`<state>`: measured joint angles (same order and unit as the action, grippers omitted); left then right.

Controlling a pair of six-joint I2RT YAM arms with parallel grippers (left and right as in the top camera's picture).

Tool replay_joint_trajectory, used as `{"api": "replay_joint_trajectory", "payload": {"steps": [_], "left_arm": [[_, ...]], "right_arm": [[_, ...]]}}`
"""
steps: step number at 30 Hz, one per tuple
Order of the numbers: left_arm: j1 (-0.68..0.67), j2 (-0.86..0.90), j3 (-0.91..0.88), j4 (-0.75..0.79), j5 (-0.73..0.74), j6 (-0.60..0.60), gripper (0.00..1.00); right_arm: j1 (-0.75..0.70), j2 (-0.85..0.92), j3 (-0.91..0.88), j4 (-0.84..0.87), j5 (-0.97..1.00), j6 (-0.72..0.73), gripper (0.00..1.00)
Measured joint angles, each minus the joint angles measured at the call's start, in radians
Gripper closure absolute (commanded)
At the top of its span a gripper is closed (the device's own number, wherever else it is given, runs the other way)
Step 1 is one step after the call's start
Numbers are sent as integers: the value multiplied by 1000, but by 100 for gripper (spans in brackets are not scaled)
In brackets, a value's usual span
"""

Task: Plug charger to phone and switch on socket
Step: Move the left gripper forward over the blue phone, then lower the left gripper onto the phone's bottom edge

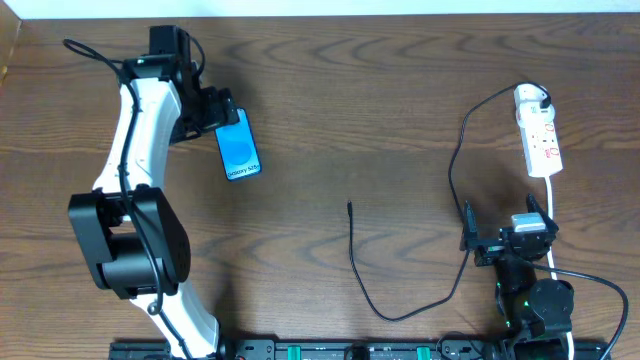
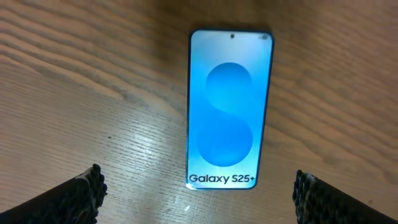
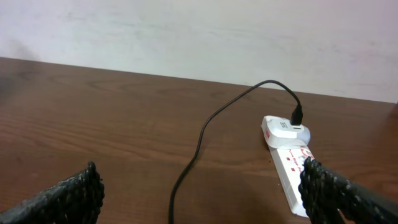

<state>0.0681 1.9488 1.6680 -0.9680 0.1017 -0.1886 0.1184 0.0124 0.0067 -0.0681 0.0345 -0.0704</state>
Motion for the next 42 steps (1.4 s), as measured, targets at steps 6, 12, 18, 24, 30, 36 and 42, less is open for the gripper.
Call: {"api": "replay_joint_trajectory", "payload": {"steps": [6, 12, 18, 24, 30, 36, 42], "left_arm": [[-27, 3, 6, -7, -6, -29, 2], [-81, 36, 6, -6, -31, -48, 2], [-100, 108, 6, 19, -76, -77, 2], [-99, 146, 63, -2, -86, -82, 2], [-99, 174, 182, -64, -85, -81, 2], [-99, 200, 188, -75, -82, -81, 2], [-99, 253, 188, -80, -70, -66, 2]], "right_arm": [[0, 0, 0, 0, 0, 0, 1], [0, 0, 0, 0, 0, 0, 1], [0, 0, 0, 0, 0, 0, 1], [0, 0, 0, 0, 0, 0, 1], [0, 0, 0, 0, 0, 0, 1], [0, 0, 0, 0, 0, 0, 1], [0, 0, 0, 0, 0, 0, 1]]}}
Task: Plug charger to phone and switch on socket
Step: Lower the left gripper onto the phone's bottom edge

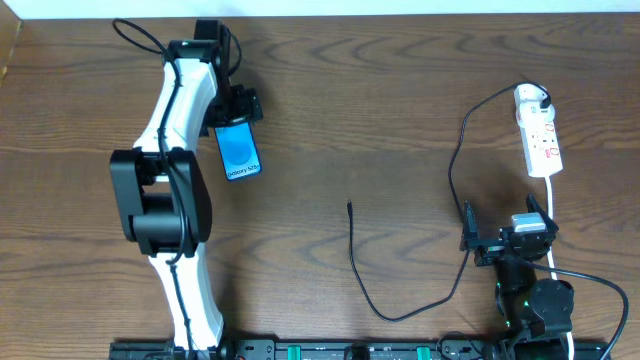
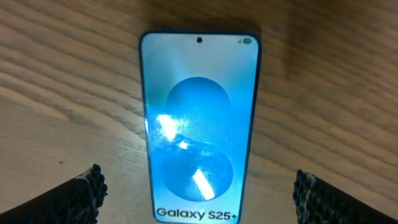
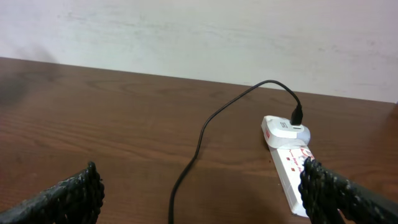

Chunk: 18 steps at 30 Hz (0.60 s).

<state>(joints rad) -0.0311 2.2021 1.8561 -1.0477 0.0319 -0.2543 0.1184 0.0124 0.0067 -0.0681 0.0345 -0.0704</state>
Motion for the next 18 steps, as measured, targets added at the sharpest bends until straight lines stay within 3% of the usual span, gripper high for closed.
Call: {"api": "replay_joint_trajectory", "payload": {"steps": [18], "left_arm": [[0, 73, 0, 9, 22, 19, 2]], "right_arm": [[0, 0, 0, 0, 0, 0, 1]]}}
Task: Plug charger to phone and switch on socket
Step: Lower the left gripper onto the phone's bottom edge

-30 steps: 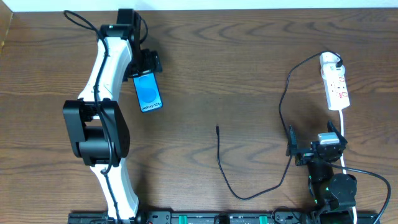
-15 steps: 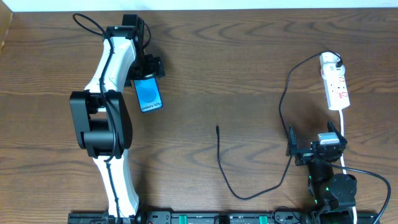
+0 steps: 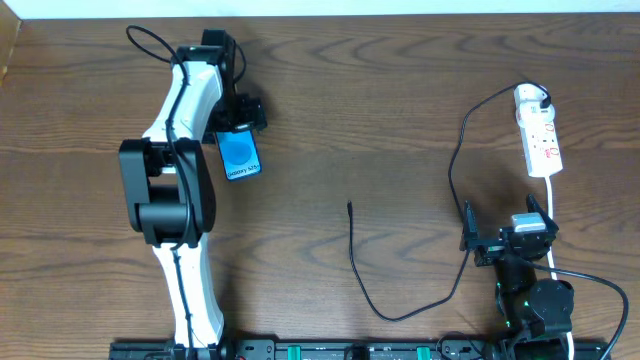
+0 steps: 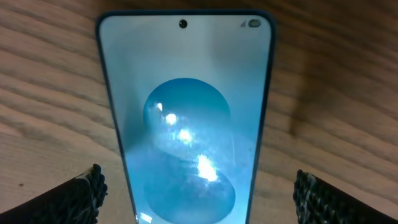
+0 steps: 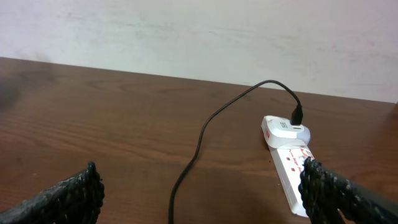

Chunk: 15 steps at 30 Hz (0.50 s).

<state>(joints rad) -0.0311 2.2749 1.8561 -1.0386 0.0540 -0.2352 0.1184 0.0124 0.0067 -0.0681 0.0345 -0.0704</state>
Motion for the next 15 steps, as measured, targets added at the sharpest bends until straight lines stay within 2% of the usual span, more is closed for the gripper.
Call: {"api": "replay_joint_trajectory", "payload": {"steps": [15], "left_arm": [[0, 22, 0, 14, 0, 0, 2]], "right_arm": [[0, 0, 0, 0, 0, 0, 1]]}}
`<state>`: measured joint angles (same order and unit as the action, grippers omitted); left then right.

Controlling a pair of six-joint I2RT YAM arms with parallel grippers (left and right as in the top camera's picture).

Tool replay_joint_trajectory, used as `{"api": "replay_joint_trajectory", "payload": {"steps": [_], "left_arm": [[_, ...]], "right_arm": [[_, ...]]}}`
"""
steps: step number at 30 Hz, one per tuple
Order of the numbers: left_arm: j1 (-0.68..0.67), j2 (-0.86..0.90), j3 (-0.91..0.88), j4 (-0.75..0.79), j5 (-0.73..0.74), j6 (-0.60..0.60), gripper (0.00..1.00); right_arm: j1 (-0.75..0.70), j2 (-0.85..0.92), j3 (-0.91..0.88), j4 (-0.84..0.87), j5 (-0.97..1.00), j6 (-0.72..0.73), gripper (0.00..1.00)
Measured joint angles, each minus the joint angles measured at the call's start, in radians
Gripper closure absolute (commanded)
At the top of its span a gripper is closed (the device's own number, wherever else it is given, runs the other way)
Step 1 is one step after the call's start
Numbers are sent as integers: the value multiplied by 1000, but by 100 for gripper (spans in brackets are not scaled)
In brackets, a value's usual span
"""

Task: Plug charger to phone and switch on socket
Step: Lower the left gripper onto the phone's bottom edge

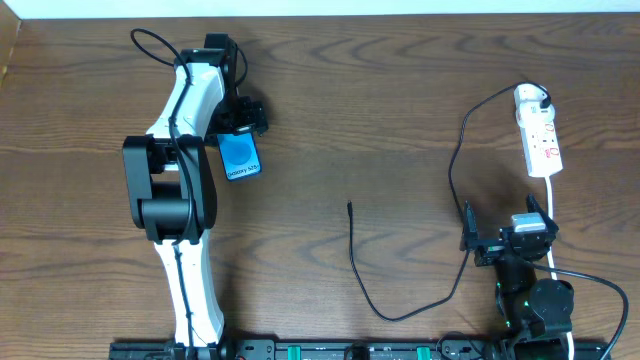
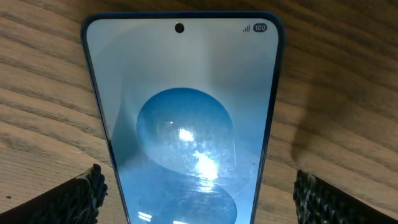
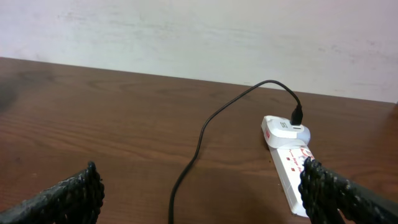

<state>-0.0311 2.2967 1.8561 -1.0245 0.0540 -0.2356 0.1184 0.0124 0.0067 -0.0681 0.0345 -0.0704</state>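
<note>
A phone point(image 1: 240, 157) with a lit blue screen lies flat on the table at the left; it fills the left wrist view point(image 2: 183, 124). My left gripper point(image 1: 240, 124) hangs low over the phone's far end, open point(image 2: 199, 194), one finger on each side of its width. The black charger cable point(image 1: 452, 170) runs from a white adapter point(image 1: 530, 97) in the white socket strip point(image 1: 540, 145) to a free plug end point(image 1: 349, 206) mid-table. My right gripper point(image 1: 507, 238) rests open at the front right, facing the strip point(image 3: 289, 163) and cable point(image 3: 199, 143).
The wooden table point(image 1: 400, 80) ends at a pale wall point(image 3: 186, 31) behind the strip. A white lead point(image 1: 553, 215) goes from the strip toward the right arm's base. The cable loops near the front edge point(image 1: 400, 312).
My left gripper has come a little nearer to the phone, which now looks slightly larger between the open fingers. The right arm, cable and strip are where they were.
My left gripper was first open above the phone, with the whole phone small in its wrist view. At each later moment the phone was larger in that view and the arm stood straighter behind it. The right gripper stayed open and still throughout.
</note>
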Motion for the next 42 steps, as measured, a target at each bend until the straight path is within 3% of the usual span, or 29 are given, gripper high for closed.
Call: {"api": "replay_joint_trajectory", "payload": {"steps": [42], "left_arm": [[0, 0, -22, 4, 0, 0, 2]], "right_arm": [[0, 0, 0, 0, 0, 0, 1]]}}
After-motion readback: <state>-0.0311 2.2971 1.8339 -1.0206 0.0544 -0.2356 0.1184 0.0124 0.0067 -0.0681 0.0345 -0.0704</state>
